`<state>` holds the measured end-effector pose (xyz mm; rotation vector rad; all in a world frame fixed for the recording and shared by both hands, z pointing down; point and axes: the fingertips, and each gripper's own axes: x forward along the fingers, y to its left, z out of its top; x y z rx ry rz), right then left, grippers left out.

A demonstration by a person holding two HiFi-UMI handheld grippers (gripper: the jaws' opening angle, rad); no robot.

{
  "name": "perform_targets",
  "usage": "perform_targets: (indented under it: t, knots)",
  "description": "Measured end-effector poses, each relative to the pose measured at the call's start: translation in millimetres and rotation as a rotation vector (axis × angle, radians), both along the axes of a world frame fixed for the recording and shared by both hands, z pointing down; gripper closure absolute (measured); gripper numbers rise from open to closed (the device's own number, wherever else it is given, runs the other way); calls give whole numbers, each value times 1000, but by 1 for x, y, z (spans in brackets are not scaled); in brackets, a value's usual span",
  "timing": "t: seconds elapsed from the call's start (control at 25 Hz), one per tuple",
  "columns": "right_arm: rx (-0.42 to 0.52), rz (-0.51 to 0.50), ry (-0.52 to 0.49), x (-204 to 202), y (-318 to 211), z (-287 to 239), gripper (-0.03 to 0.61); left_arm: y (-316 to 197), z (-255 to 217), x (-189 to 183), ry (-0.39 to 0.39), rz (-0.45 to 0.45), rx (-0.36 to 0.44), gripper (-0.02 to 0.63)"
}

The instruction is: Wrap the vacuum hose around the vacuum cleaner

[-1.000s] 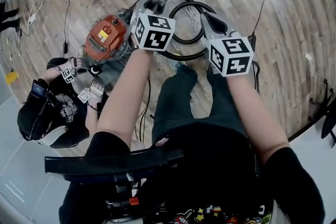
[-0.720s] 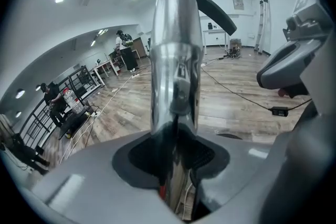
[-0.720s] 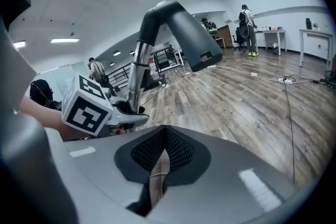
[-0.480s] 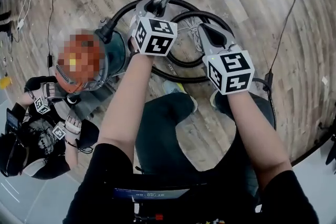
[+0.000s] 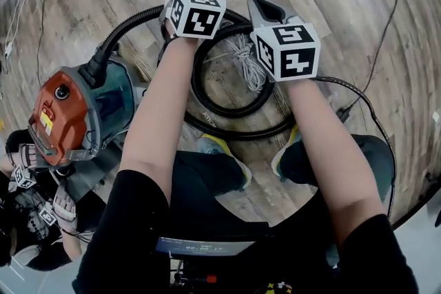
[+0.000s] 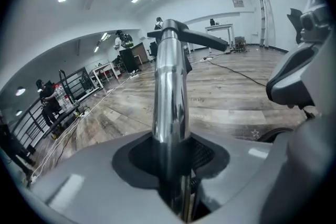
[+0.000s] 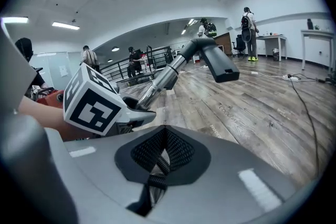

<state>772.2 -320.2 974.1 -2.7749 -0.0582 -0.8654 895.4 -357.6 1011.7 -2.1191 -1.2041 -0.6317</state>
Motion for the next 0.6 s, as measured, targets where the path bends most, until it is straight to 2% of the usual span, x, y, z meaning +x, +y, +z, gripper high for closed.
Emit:
perform_targets:
  t: [0.12, 0.2, 0.28, 0.36, 0.4, 0.44, 0.6]
  knots:
    - [-12, 23, 15, 13, 17, 27, 555, 20, 27, 4, 2, -9, 0, 454]
    - [-11, 49, 6, 16, 26, 43, 555, 28, 31, 1, 9, -15, -37, 431]
    - [-1, 64, -11, 14, 27, 53, 555, 30, 29, -6, 21, -12, -78, 440]
    - [-3, 61, -28, 9, 24, 56, 555, 28, 26, -14, 16, 0, -83, 469]
    - [0, 62, -37, 5, 23, 55, 555, 25, 24, -19, 7, 4, -75, 515]
    - [8, 65, -45, 2, 23, 51, 555, 21, 21, -24, -6, 2, -66, 528]
    - [45, 74, -62, -14, 20, 8, 555, 8, -20, -50, -42, -15, -40, 606]
